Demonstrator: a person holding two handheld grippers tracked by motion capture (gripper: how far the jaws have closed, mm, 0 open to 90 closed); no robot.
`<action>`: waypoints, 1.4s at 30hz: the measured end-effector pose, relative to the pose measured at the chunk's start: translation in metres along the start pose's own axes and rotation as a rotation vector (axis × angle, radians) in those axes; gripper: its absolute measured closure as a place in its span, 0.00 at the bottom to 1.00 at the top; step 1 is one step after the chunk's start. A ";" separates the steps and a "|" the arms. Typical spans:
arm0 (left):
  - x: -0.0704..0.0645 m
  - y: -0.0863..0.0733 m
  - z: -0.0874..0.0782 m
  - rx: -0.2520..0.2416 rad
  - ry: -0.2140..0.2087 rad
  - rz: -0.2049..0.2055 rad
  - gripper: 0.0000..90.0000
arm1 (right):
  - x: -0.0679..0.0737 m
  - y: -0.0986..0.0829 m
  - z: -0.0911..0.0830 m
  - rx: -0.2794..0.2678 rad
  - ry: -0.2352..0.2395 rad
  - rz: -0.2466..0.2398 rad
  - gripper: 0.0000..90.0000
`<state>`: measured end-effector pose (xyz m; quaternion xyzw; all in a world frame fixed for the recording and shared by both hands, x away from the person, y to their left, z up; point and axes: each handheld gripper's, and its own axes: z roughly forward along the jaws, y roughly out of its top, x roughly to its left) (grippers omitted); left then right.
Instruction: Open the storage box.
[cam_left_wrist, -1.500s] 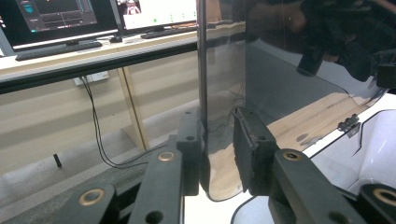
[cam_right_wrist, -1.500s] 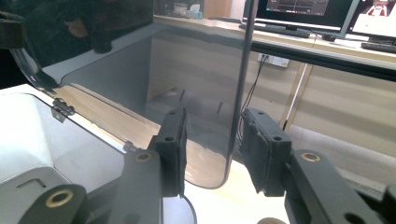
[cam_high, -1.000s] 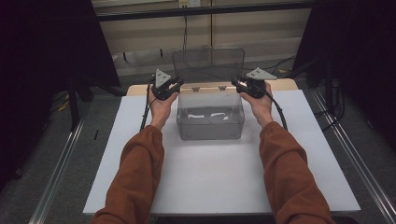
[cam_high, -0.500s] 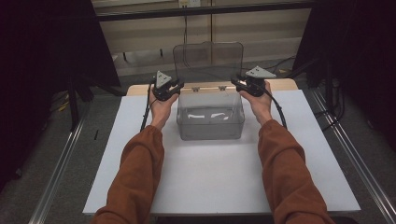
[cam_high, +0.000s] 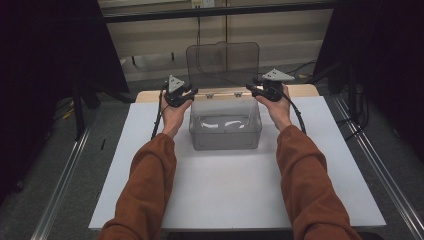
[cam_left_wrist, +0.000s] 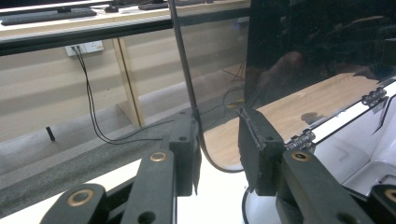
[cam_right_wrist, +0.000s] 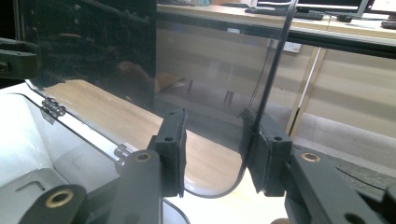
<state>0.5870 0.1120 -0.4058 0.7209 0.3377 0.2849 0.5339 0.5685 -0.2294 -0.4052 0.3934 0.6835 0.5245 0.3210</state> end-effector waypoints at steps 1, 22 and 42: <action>0.000 0.000 0.000 0.000 -0.002 -0.005 0.76 | -0.001 -0.001 0.000 -0.002 0.003 0.004 0.67; 0.007 0.008 0.007 0.081 -0.024 -0.096 0.75 | -0.004 0.006 0.008 0.067 0.020 0.092 0.63; 0.009 0.017 0.015 0.179 -0.036 -0.149 0.70 | -0.007 0.013 0.013 0.140 0.024 0.179 0.62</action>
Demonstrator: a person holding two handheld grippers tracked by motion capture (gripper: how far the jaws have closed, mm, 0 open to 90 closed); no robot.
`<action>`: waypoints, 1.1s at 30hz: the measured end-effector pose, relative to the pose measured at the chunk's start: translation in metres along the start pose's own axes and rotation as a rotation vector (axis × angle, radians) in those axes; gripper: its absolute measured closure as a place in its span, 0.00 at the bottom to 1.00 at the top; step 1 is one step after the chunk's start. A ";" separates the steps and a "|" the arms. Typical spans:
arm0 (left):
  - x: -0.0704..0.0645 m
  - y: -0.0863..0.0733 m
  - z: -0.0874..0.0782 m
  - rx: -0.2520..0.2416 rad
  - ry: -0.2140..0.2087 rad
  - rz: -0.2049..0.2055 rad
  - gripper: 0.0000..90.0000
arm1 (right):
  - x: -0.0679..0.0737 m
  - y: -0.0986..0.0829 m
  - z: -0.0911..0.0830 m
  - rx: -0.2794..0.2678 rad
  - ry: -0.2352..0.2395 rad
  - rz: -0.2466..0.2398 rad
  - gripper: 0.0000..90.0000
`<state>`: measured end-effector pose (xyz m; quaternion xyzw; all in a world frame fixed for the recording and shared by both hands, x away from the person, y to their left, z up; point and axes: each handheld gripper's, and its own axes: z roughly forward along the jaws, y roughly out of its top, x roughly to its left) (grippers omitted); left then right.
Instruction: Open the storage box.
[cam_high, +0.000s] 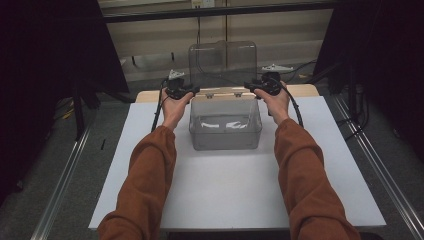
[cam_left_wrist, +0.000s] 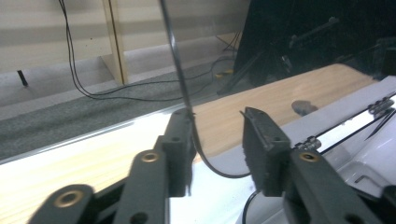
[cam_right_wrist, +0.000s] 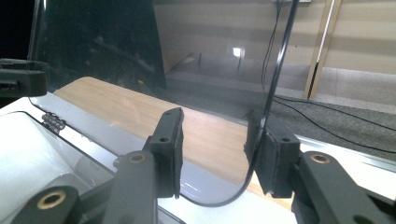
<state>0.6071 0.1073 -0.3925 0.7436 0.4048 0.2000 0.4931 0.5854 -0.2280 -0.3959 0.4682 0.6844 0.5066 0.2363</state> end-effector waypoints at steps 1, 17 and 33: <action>-0.001 0.000 0.001 -0.002 0.000 -0.003 0.67 | 0.000 0.000 0.001 0.002 -0.001 0.006 0.61; 0.004 -0.001 0.004 0.009 -0.034 -0.046 0.65 | 0.001 0.000 0.004 0.014 -0.007 0.017 0.58; 0.008 0.001 0.009 0.060 -0.064 -0.109 0.60 | 0.000 -0.001 0.010 0.043 -0.004 0.073 0.53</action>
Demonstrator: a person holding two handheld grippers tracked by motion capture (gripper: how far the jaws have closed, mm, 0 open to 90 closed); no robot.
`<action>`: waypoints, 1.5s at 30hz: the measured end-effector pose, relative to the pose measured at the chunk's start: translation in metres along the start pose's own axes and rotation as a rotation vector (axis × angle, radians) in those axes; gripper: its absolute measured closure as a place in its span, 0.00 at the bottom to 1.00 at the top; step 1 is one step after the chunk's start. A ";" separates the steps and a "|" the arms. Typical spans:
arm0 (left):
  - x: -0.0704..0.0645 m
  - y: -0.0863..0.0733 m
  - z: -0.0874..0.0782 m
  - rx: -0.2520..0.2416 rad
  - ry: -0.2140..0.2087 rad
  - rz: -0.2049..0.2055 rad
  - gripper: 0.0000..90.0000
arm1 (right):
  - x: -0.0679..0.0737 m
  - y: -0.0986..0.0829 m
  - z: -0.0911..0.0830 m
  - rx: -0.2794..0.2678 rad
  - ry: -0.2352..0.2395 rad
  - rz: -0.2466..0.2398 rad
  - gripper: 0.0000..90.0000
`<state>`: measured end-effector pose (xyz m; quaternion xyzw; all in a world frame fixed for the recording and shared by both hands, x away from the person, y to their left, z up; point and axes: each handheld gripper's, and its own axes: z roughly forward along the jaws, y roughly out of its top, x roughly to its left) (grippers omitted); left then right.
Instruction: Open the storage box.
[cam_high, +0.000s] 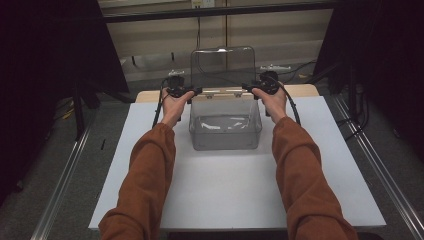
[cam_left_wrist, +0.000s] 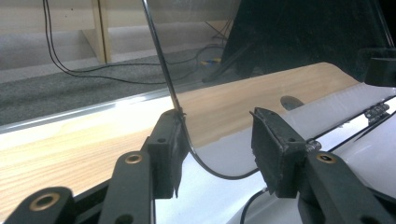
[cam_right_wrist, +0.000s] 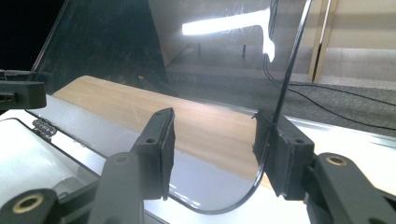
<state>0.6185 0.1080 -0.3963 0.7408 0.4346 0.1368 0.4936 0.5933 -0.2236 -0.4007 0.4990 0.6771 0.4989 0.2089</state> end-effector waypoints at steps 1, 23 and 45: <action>0.000 0.000 0.000 0.000 0.000 0.002 0.59 | 0.000 0.000 0.000 0.002 -0.001 0.000 0.53; 0.000 -0.002 0.005 0.015 -0.018 -0.044 0.51 | -0.002 -0.004 0.005 0.023 0.003 0.051 0.47; 0.000 -0.005 0.008 0.023 -0.010 -0.082 0.47 | 0.000 -0.010 0.011 0.038 0.002 0.109 0.39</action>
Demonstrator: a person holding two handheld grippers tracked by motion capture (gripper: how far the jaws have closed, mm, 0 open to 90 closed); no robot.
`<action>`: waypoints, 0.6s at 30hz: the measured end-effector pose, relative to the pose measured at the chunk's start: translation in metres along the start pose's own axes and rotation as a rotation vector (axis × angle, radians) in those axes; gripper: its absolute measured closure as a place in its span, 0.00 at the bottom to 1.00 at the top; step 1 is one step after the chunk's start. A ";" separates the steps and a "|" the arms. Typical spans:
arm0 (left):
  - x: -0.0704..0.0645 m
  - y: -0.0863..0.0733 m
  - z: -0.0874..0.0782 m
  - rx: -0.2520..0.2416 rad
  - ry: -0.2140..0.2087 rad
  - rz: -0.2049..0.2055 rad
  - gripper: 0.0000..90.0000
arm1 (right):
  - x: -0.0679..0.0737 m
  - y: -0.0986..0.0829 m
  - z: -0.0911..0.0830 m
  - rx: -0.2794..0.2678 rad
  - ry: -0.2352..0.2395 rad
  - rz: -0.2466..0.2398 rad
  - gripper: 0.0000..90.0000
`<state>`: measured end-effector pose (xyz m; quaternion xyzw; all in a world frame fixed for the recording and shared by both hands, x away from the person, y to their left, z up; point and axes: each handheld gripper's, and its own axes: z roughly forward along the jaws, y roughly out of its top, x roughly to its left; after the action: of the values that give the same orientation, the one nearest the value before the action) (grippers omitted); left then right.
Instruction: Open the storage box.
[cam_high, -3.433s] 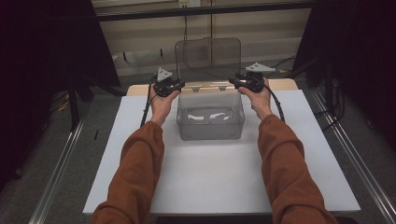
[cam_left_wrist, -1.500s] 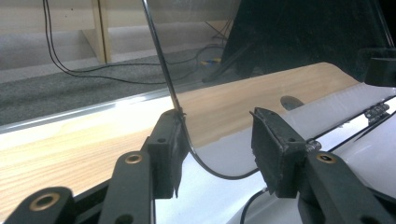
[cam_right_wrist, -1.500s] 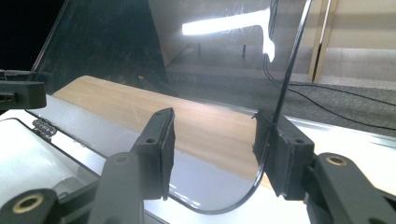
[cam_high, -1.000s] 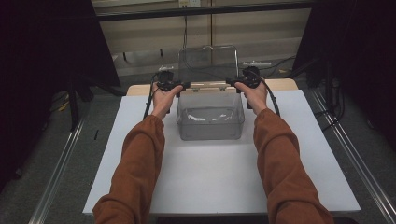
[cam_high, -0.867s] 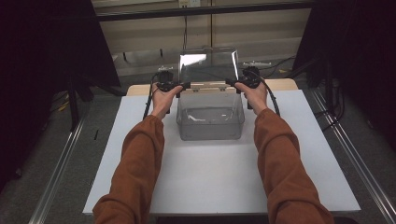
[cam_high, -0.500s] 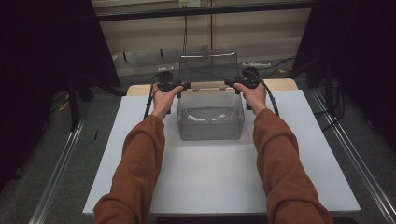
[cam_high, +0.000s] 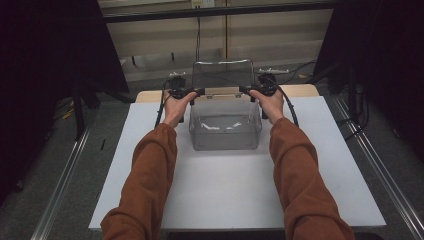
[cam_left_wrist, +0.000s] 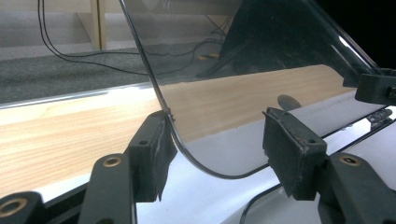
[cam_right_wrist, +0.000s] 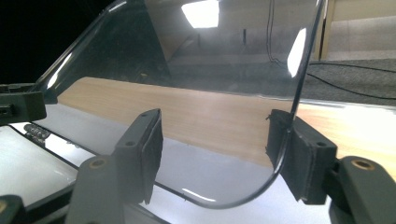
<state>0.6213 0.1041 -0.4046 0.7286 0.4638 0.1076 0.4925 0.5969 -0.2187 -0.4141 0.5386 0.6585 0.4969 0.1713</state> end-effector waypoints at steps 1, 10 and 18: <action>0.000 0.000 0.000 -0.003 0.002 -0.005 0.47 | -0.001 -0.001 0.001 -0.002 0.002 0.005 0.39; 0.001 -0.001 0.001 -0.003 0.006 -0.021 0.46 | -0.001 -0.003 0.003 0.002 0.008 0.036 0.37; 0.001 -0.003 0.002 -0.014 0.023 -0.033 0.42 | 0.001 -0.004 0.003 -0.001 -0.019 0.038 0.36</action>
<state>0.6212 0.1046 -0.4084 0.7160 0.4807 0.1112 0.4939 0.5970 -0.2160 -0.4183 0.5558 0.6461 0.4953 0.1683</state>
